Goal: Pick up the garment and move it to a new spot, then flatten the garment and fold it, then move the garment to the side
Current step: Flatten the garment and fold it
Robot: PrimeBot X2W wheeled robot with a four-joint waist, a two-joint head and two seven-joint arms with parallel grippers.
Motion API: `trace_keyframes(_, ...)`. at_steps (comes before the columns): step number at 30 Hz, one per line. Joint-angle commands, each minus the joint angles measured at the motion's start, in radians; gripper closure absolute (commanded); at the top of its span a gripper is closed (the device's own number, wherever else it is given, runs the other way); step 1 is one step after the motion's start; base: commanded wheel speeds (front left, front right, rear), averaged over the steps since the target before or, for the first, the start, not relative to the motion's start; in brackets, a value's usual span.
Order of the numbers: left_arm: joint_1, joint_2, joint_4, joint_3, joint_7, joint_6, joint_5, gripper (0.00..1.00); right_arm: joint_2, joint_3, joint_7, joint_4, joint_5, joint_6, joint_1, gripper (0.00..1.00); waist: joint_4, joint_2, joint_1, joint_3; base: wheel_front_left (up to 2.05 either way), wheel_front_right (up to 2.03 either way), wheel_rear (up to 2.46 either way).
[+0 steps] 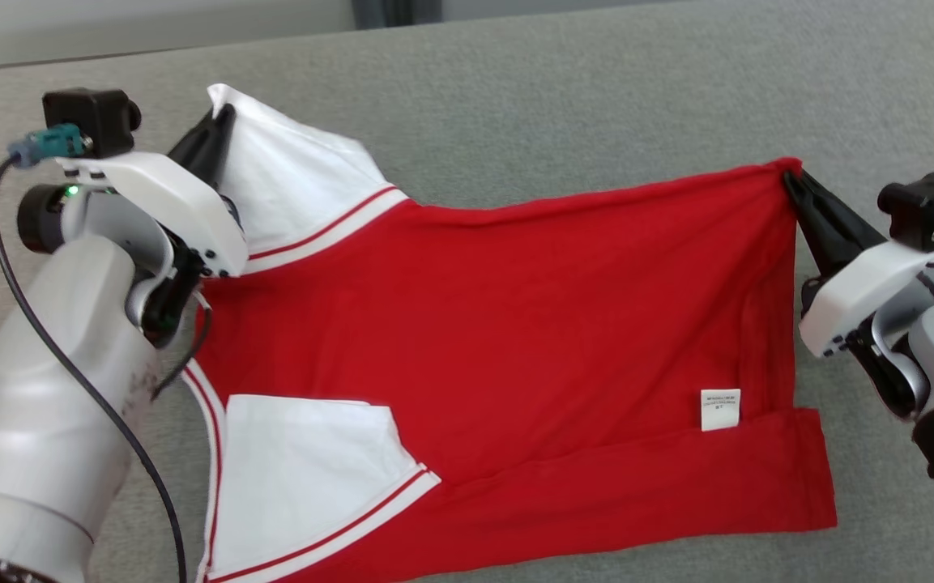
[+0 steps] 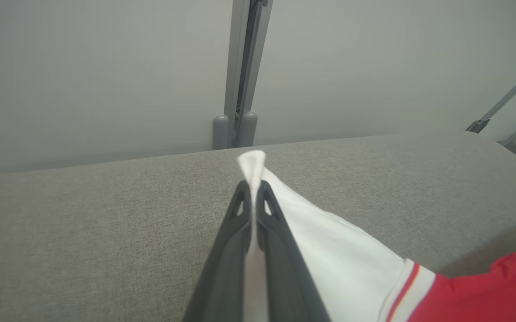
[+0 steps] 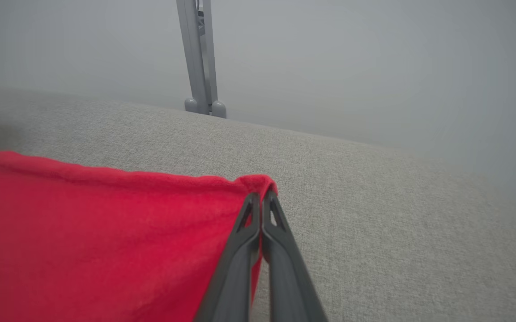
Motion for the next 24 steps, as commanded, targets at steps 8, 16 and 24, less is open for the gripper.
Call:
trace_keyframes(8,0.256,0.077,-0.331,-0.036,-0.023,0.009,-0.047,1.0,-0.07,0.025,-0.019,-0.056,-0.073,-0.001,0.123,1.0,0.094,0.0,-0.0001,-0.091,0.0,0.0,0.0)
trace_keyframes(16,0.612,0.183,-0.749,-0.027,0.027,0.164,-0.11,1.0,-0.083,-0.057,-0.019,-0.156,-0.141,-0.001,0.293,1.0,0.116,0.0,-0.0001,-0.111,0.0,0.0,0.0)
trace_keyframes(24,0.844,0.247,-0.959,-0.009,0.06,0.284,-0.173,1.0,-0.045,-0.175,-0.019,-0.174,-0.152,-0.001,0.432,1.0,0.107,0.0,-0.0001,-0.126,0.0,0.0,0.0)
